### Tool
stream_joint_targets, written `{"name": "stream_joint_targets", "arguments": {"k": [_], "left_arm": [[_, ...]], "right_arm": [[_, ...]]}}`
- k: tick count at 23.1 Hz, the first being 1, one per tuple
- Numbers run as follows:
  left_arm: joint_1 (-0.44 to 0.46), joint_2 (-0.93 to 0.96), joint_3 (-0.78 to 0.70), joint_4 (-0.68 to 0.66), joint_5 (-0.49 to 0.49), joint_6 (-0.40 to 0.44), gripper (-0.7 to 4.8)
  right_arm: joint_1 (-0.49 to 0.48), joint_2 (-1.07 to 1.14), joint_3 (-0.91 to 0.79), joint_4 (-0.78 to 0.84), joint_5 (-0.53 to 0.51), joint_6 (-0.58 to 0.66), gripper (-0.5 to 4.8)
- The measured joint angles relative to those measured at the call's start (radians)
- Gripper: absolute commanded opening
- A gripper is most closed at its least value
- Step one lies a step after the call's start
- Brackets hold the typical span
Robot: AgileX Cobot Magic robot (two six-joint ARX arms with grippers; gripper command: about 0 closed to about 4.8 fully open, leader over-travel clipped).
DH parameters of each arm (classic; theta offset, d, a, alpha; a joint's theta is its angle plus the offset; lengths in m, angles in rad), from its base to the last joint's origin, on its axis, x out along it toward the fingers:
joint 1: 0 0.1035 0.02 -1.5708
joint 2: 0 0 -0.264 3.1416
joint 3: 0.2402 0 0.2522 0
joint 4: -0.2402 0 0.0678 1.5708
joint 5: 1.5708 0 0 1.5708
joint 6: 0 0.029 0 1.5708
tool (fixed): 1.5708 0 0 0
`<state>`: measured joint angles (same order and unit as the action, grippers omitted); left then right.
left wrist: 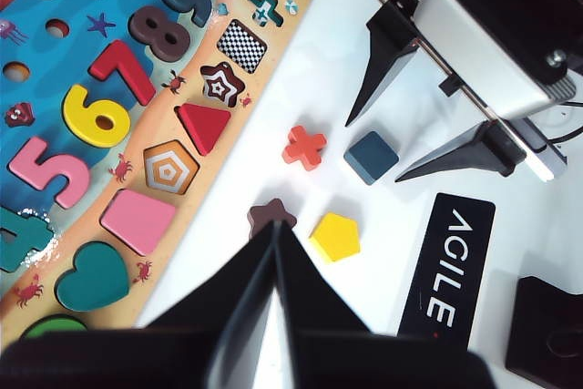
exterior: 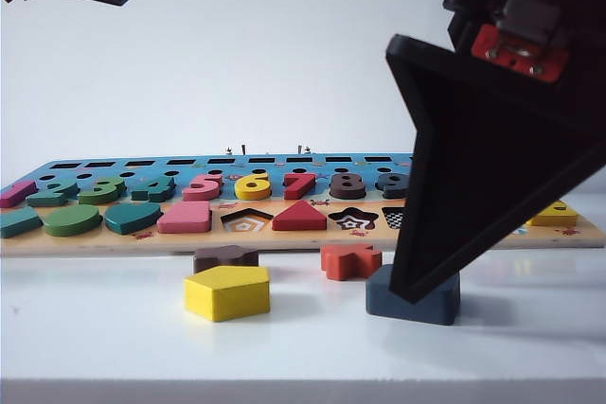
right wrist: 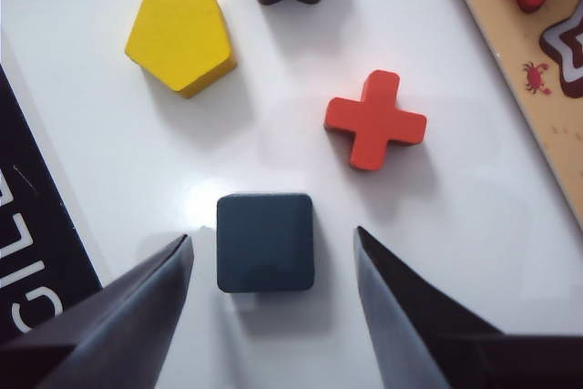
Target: Insert the cube into the slot.
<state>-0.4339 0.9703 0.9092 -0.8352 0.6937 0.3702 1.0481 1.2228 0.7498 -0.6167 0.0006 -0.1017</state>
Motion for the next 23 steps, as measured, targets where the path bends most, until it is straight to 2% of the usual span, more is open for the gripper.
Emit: {"name": "stream_joint_targets", "arguments": {"k": [10, 14, 23], "left_arm": [[0.0, 0.0, 0.0, 0.0, 0.0, 0.0, 0.17], [0.0, 0.0, 0.0, 0.0, 0.0, 0.0, 0.17], [0.0, 0.0, 0.0, 0.0, 0.0, 0.0, 0.17]], "right_arm": [[0.0, 0.0, -0.024, 0.005, 0.0, 0.0, 3.08], [0.0, 0.0, -0.024, 0.005, 0.0, 0.0, 2.51], [0.0, 0.0, -0.024, 0.005, 0.0, 0.0, 1.62]]}}
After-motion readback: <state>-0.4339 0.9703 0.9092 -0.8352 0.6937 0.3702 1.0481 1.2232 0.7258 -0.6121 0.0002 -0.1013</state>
